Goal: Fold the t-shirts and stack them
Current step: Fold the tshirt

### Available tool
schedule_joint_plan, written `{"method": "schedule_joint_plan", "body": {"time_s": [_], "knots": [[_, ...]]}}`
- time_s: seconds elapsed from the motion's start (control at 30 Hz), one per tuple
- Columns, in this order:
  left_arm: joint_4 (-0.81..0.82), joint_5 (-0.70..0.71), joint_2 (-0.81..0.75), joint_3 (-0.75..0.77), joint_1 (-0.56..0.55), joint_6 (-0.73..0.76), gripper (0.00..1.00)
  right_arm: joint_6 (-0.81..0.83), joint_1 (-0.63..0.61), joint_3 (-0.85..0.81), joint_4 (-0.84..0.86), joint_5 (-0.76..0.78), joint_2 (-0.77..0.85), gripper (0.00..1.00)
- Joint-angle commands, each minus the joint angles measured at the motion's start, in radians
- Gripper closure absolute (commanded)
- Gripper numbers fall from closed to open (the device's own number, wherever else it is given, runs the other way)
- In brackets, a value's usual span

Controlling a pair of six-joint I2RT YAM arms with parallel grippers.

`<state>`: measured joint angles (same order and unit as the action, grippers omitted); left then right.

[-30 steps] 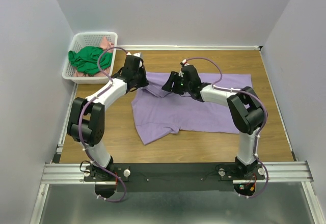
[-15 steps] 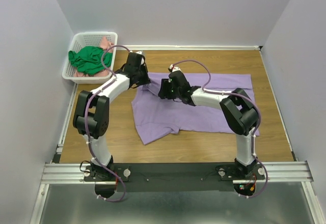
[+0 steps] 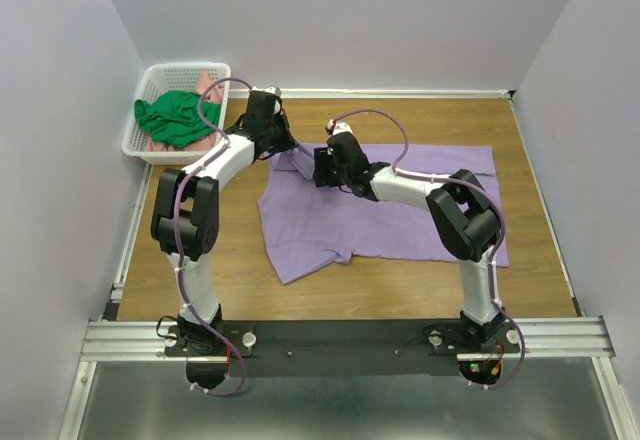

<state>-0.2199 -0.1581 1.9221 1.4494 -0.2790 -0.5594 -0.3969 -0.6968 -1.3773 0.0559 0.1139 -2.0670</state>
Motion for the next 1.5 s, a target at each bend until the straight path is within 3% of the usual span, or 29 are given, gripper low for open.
{"method": "schedule_joint_plan", "body": {"time_s": [0.0,0.17,0.33,0.43,1.0,1.47], "knots": [[0.036,-0.040,0.043,0.042,0.006,-0.013,1.00,0.058,-0.003,-0.032,-0.037,0.046,-0.028,0.34],[0.048,-0.049,0.089,0.084,0.014,-0.014,1.00,0.093,-0.012,-0.057,-0.053,0.081,-0.036,0.34],[0.051,-0.054,0.124,0.106,0.024,-0.010,1.00,0.116,-0.029,-0.078,-0.085,0.081,-0.054,0.51],[0.051,-0.057,0.143,0.111,0.031,-0.007,1.00,0.122,-0.038,-0.085,-0.087,0.084,-0.068,0.53],[0.051,-0.064,0.156,0.094,0.037,-0.004,1.00,0.124,-0.055,-0.144,-0.113,0.112,-0.136,0.55],[0.053,-0.064,0.150,0.080,0.037,-0.004,1.00,0.098,-0.059,-0.180,-0.120,0.158,-0.177,0.62]]}}
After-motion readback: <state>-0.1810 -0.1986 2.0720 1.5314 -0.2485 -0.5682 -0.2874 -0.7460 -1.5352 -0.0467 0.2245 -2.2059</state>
